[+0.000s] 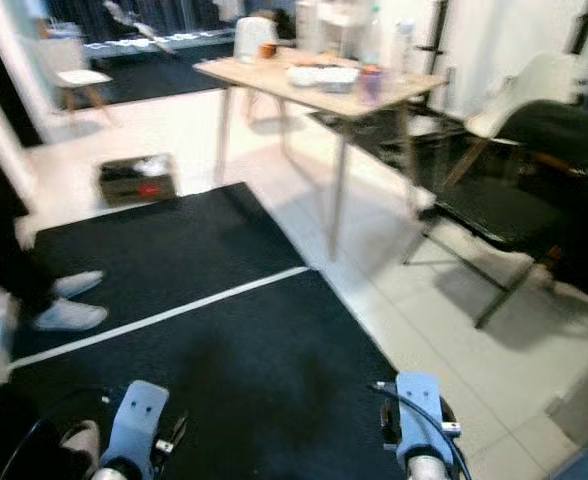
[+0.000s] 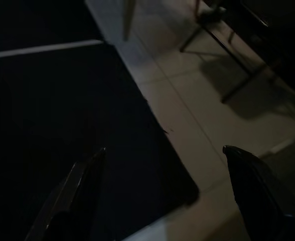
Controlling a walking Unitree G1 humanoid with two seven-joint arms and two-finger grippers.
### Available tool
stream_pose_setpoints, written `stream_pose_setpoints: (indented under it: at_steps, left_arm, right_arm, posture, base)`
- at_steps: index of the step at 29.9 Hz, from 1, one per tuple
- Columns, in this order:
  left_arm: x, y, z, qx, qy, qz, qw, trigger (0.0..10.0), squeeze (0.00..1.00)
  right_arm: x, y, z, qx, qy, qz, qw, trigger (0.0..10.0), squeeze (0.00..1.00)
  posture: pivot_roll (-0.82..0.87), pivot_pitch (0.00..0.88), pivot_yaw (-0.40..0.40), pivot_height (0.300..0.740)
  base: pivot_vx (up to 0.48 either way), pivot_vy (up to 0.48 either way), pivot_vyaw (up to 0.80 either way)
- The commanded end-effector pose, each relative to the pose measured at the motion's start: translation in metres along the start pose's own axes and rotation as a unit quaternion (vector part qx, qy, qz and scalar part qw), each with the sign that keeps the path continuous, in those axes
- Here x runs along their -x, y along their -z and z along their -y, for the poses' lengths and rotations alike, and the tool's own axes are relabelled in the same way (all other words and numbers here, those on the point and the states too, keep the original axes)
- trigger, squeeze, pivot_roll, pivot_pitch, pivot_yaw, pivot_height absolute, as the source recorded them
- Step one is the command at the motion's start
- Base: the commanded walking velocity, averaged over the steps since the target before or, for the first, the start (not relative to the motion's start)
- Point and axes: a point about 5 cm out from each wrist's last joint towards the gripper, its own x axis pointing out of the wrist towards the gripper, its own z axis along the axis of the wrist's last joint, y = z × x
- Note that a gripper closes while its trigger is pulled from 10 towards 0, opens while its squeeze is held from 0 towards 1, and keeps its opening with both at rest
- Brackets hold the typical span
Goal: Restocking fridge
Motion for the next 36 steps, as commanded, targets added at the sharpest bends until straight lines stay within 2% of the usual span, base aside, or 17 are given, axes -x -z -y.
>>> stream_pose_setpoints:
  at_steps: [1,35,36]
  left_arm:
    - [0.0021,0.0063,0.0,-0.004,-0.001,-0.015,1.0,10.0,0.0]
    - [-0.0001,0.0048,-0.0006,0.005,-0.011,-0.017,1.0,10.0,0.0]
    - [-0.0001,0.0046,-0.0008,0.014,-0.013,-0.016,1.0,10.0,0.0]
  right_arm:
    - [0.0033,0.0055,-0.0027,-0.001,-0.002,-0.011,1.0,10.0,0.0]
    - [0.0032,0.0044,-0.003,-0.014,-0.006,-0.007,1.0,10.0,0.0]
    - [0.0032,0.0044,-0.0031,-0.014,-0.006,-0.007,1.0,10.0,0.0]
  posture:
    - [-0.07,0.108,0.035,0.74]
    - [-0.08,0.109,0.036,0.74]
    - [-0.08,0.109,0.035,0.74]
  base:
    - [0.0,0.0,0.0]
    - [0.0,0.0,0.0]
    - [0.0,0.0,0.0]
